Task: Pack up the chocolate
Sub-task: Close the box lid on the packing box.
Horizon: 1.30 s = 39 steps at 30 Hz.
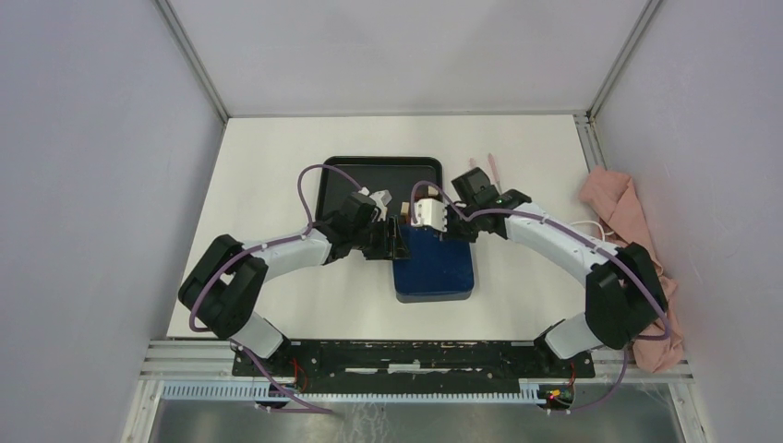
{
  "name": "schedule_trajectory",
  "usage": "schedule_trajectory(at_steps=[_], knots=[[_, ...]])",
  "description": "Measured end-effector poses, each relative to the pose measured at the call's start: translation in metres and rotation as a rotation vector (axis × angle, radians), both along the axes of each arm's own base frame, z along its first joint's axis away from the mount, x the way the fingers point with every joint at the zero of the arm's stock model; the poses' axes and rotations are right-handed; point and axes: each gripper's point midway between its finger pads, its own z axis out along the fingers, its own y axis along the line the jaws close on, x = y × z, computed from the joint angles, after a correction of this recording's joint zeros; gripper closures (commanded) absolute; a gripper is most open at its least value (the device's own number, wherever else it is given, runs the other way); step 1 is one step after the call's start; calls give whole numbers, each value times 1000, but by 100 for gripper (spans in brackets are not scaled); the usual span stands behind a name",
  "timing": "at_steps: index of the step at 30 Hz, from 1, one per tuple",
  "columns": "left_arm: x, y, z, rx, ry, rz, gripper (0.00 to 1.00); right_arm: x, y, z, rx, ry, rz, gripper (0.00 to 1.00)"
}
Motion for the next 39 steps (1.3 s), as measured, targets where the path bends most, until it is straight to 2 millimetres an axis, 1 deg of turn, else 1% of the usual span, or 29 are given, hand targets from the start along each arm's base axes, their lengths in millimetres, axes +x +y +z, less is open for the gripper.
schedule_trajectory(at_steps=[2, 3, 4, 6, 7, 9, 11, 14, 15, 17, 21, 22, 23, 24, 25, 27, 28, 29, 30, 32, 34, 35, 36, 38, 39], knots=[[0, 0, 0, -1, -1, 0, 43, -1, -20, -36, -99, 23, -56, 79], [1, 0, 0, 0, -3, 2, 43, 0, -26, -50, -126, 30, -68, 81], [1, -1, 0, -3, -2, 0, 43, 9, -27, -46, -131, -9, -89, 82], [2, -2, -1, -5, -5, -1, 43, 22, -32, -50, -147, -39, -125, 83], [2, -3, -1, -8, -5, -3, 43, 29, -32, -47, -140, -60, -139, 82], [2, -4, -1, -13, -5, -6, 44, 36, -30, -43, -114, -64, -141, 81], [3, -4, -1, -14, -7, -6, 46, 34, -29, -41, -84, -35, -117, 81], [3, -4, 0, -18, -10, -7, 47, 13, -20, -38, -22, 76, -54, 81], [3, -5, 0, -20, -11, -8, 47, 8, -15, -34, 3, 103, -35, 80], [3, -5, 0, -26, -15, -10, 48, 3, 3, -12, 82, 136, 6, 81], [3, -6, 0, -45, -23, -6, 49, 14, 43, 48, 233, 83, 70, 82], [3, -6, 0, -49, -26, -5, 49, 15, 52, 59, 260, 69, 84, 83], [3, -6, 0, -54, -28, -2, 49, 14, 60, 64, 277, 64, 97, 83], [2, -6, 0, -58, -28, 2, 49, 12, 66, 62, 281, 72, 101, 85], [2, -6, 0, -64, -32, 5, 50, 10, 71, 54, 272, 93, 100, 86], [1, -5, 1, -74, -35, 12, 50, 8, 75, 24, 227, 140, 74, 88], [1, -5, 1, -79, -39, 14, 50, 5, 74, -1, 180, 177, 50, 88], [0, -5, 1, -83, -42, 15, 50, 2, 68, -31, 119, 219, 18, 88], [0, -4, 1, -84, -43, 20, 50, -6, 68, -53, 104, 278, 17, 88], [-3, -3, 2, -99, -38, 23, 50, 13, 69, -49, 100, 210, -23, 88], [-8, -2, 2, -106, -33, 25, 51, 16, 70, -49, 106, 203, -32, 85], [-10, -2, 2, -110, -32, 23, 52, 15, 70, -48, 107, 201, -27, 83], [-12, -1, 2, -114, -28, 23, 53, 13, 70, -47, 111, 206, -17, 78], [-17, 0, 3, -124, -25, 17, 56, 5, 66, -46, 114, 241, 17, 73], [-20, 1, 4, -128, -25, 16, 57, -2, 61, -45, 112, 266, 33, 71]])
